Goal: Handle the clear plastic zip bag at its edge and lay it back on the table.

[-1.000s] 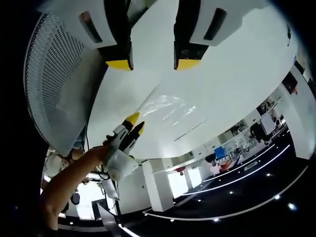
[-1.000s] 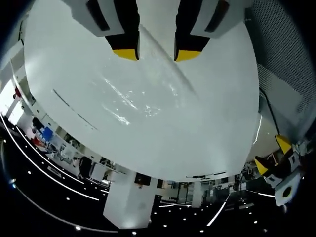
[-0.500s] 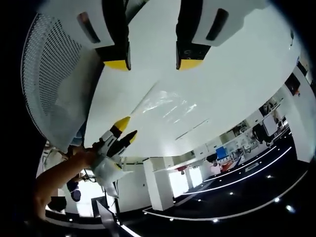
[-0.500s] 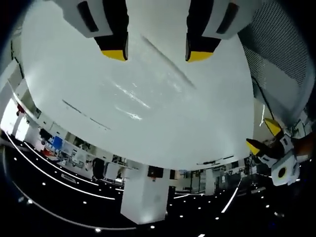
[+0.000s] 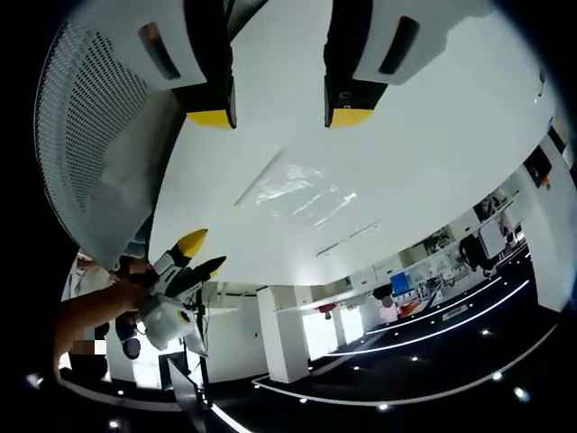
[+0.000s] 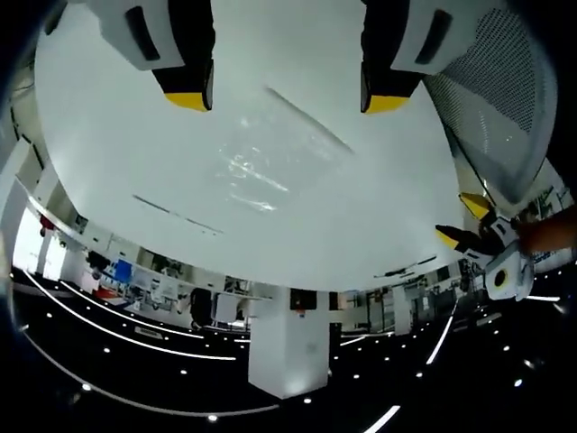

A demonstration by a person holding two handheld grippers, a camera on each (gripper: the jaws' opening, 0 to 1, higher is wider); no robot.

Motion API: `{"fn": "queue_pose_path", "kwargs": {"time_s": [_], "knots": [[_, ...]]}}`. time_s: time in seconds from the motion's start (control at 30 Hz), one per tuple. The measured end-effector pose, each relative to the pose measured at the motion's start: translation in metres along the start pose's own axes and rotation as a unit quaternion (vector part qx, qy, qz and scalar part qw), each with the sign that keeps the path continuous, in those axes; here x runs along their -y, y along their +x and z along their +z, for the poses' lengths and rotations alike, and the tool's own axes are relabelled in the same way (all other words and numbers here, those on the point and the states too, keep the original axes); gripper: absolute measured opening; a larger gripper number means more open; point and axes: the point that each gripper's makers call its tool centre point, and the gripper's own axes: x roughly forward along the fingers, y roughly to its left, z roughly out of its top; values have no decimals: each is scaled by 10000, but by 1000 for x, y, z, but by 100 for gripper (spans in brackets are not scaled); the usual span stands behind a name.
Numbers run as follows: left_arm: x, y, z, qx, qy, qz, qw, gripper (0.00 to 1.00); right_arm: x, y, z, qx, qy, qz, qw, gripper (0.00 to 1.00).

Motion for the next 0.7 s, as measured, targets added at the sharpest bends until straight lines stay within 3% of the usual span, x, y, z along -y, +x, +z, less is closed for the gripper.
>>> {"fn": "queue_pose_path", "kwargs": {"time_s": [0.17,0.43,0.7], "knots": [[4,-4,2,21,-59,-126,9999,39,-4,-19,-4,138,156,-26,9998,76],[4,-9,0,65,-267,-57,9996,43,-5,-47,-13,381,563,-134,9976,86],[2,-14,-3,99,-407,53,9991,52,-7,-71,-18,568,594,-243,9963,98]]}}
